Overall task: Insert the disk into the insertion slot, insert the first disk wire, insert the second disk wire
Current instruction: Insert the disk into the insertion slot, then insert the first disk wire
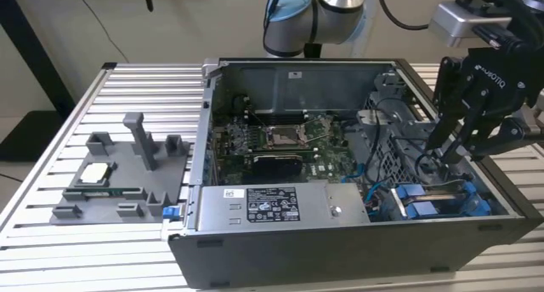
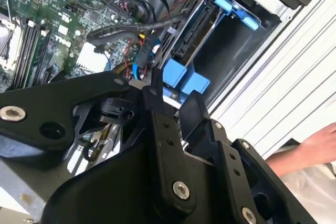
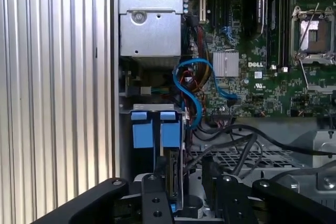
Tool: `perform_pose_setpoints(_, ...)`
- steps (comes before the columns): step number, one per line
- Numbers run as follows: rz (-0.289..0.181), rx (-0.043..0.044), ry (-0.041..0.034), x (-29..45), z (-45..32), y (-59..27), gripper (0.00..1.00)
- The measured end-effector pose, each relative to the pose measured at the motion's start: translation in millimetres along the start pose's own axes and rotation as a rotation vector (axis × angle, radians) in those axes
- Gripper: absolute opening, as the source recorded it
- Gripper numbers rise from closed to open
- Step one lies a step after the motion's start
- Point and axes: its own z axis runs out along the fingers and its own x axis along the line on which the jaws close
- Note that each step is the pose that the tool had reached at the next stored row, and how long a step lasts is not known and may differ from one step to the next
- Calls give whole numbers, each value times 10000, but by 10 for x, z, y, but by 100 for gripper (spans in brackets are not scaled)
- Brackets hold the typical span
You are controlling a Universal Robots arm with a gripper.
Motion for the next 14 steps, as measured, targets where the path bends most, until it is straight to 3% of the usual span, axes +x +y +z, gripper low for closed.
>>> perform_pose_setpoints(3, -19, 206, -19, -39, 8, 1, 41)
perform_pose_setpoints(7, -53, 401, -38, -110, 27, 2, 41)
perform_pose_setpoints(14, -94, 519, -57, -228, 101, 3, 41)
